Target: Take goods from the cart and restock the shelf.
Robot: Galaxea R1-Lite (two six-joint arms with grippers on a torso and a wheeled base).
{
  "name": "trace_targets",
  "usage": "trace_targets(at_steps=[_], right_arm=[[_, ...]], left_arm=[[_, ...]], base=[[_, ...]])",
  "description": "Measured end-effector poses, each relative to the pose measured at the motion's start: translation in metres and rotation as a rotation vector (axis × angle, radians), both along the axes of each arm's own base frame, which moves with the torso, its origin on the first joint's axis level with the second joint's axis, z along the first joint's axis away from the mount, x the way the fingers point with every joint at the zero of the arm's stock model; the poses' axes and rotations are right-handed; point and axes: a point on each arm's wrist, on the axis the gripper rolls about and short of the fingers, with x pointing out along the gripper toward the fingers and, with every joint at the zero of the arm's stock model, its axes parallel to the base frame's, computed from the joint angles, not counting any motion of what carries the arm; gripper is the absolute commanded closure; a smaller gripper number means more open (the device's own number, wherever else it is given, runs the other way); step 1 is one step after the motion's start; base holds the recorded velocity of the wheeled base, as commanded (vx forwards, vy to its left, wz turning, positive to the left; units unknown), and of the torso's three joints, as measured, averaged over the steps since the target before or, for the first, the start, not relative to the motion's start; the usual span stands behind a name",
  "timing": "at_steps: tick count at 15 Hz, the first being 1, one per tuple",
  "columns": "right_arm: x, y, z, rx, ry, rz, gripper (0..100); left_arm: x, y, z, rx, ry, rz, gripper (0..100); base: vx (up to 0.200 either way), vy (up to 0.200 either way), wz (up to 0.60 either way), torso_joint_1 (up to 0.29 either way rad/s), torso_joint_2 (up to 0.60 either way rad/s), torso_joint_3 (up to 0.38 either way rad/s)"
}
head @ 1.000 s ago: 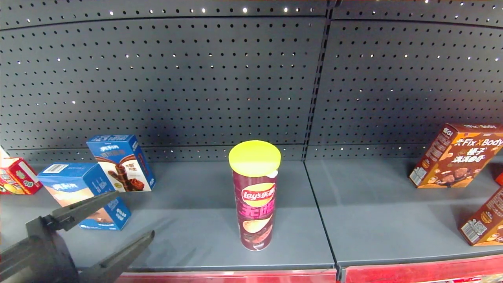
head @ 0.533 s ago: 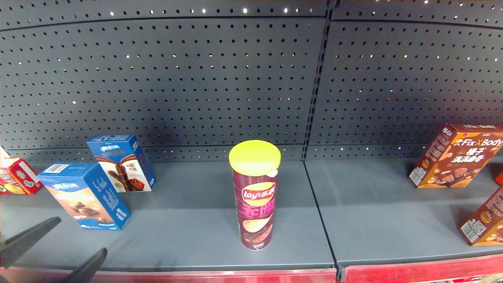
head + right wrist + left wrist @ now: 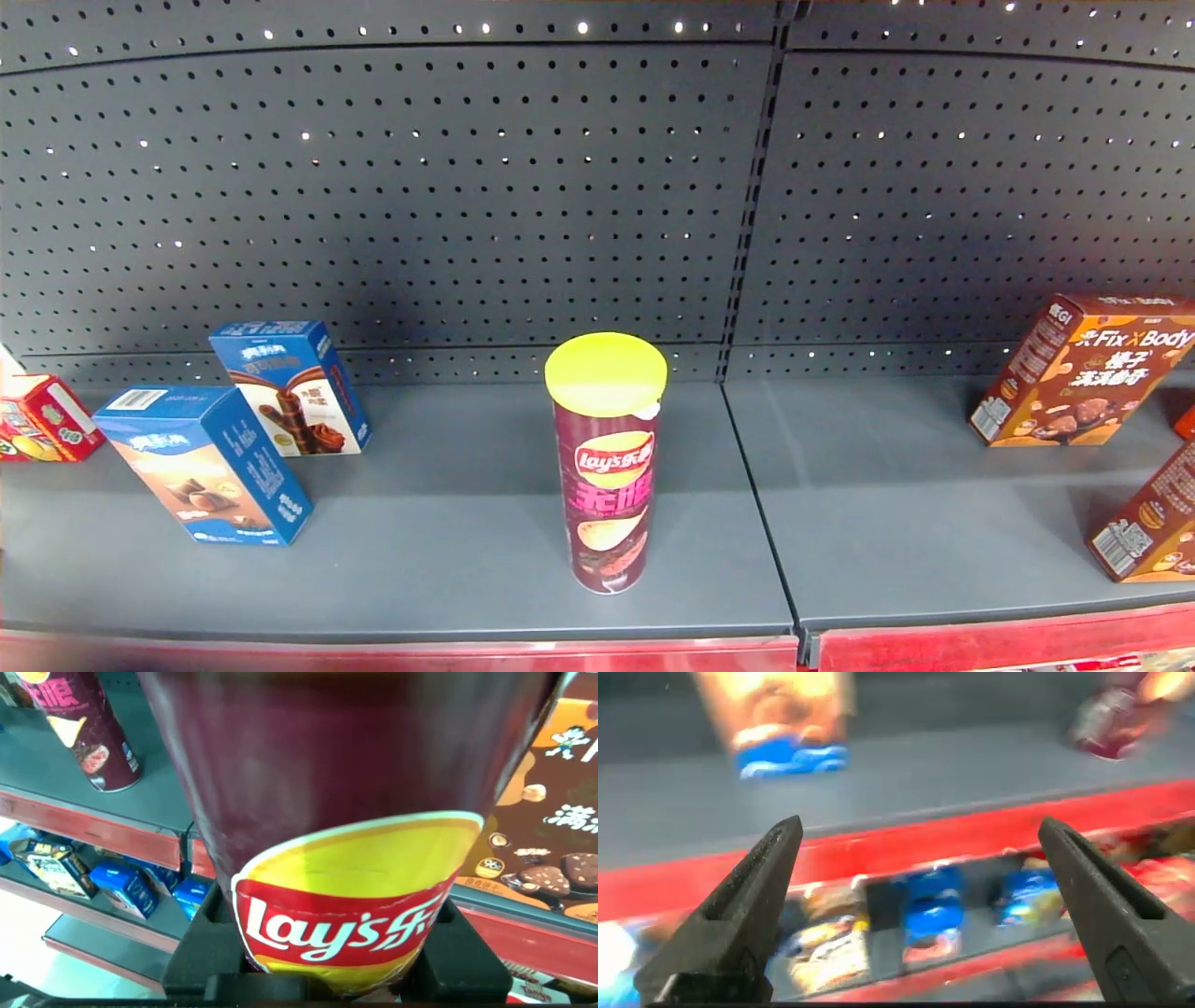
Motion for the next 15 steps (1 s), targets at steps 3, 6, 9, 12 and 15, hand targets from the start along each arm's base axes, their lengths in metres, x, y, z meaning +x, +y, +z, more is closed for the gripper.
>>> trace_targets(at_steps=[3, 6, 9, 12, 15], right_arm=[[0.0, 0.0, 0.001, 0.0, -0.003, -0.003, 100], [-0.001, 0.0, 0.003, 0.003, -0.012, -0.006, 100], [0.0, 0.0, 0.006, 0.004, -0.021, 0.006, 100], [0.003, 0.001, 0.018, 0.007, -0.027, 0.048, 100], [0.011, 0.004, 0.028, 0.006, -0.026, 0.089, 100]], left_arm=[[-0.006, 0.002, -0.011, 0.023, -0.06, 0.106, 0], [-0.007, 0.003, -0.02, 0.047, -0.048, 0.162, 0], [-0.007, 0.005, -0.024, 0.048, -0.022, 0.229, 0], [-0.007, 0.005, -0.024, 0.005, -0.021, 0.231, 0], [-0.007, 0.005, -0.024, 0.006, -0.021, 0.23, 0]], base=[[0.0, 0.0, 0.0, 0.0, 0.0, 0.0], [0.0, 0.0, 0.0, 0.0, 0.0, 0.0], [0.0, 0.0, 0.0, 0.0, 0.0, 0.0], [0.0, 0.0, 0.0, 0.0, 0.0, 0.0], [0.0, 0.0, 0.0, 0.0, 0.0, 0.0]])
